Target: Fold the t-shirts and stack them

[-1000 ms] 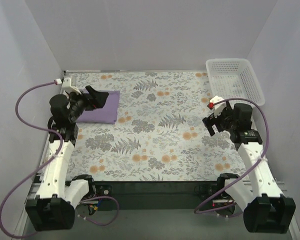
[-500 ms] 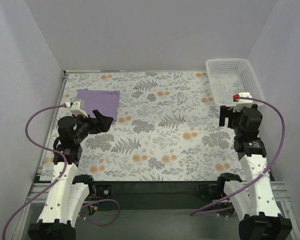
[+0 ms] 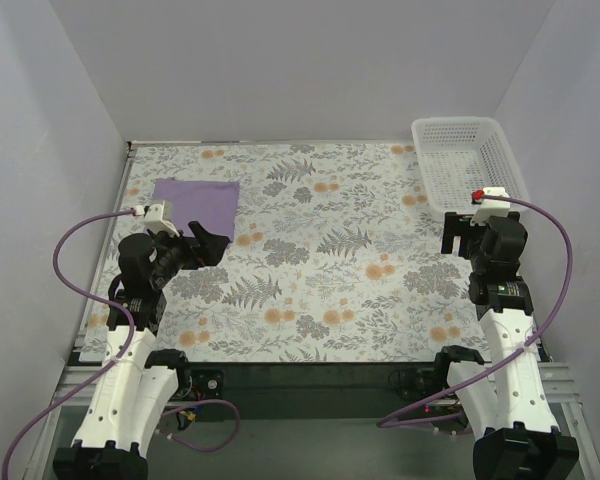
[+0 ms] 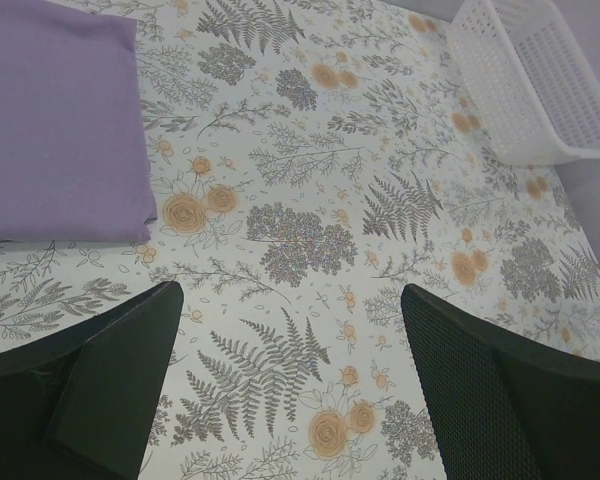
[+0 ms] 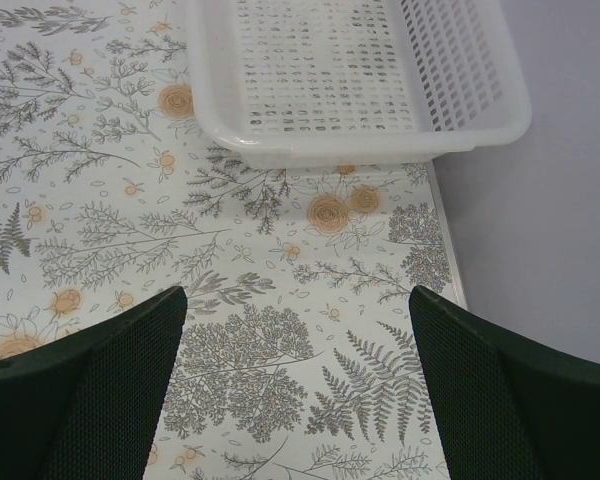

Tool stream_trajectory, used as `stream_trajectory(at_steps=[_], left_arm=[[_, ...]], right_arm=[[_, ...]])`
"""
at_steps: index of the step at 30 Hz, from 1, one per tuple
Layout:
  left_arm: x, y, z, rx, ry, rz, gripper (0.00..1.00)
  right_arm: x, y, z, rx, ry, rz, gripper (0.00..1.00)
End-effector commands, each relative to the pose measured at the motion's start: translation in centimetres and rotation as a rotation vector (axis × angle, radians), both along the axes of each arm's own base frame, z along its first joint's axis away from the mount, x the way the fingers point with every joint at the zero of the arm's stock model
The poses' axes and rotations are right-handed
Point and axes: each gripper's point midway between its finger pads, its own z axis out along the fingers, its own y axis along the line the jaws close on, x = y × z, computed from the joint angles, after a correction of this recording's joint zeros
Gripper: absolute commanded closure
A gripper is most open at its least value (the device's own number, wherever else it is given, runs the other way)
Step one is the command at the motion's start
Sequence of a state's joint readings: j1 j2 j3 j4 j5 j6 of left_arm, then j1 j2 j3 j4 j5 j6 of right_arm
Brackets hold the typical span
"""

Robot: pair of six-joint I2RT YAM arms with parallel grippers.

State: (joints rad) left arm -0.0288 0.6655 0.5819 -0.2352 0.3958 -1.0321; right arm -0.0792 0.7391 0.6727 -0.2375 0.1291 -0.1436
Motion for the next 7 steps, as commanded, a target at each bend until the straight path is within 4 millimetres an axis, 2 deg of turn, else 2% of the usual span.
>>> stream_trajectory(at_steps=[1, 5, 7], left_arm=[[-0.10, 0.10, -0.05, 0.017, -0.009, 0.003, 0.09], [-0.06, 0.09, -0.21, 0.020, -0.005, 0.004, 0.09], [0.03, 0.18, -0.34, 0.021, 0.000, 0.010, 0.09]], right_arm=[[0.08, -0.52, 0.60, -0.002, -0.027, -0.028, 0.02], [0.20, -0.48, 0.32, -0.001, -0.027, -0.027, 0.04], [0.33, -0.08, 0.46, -0.021, -0.028, 0.015, 0.02]])
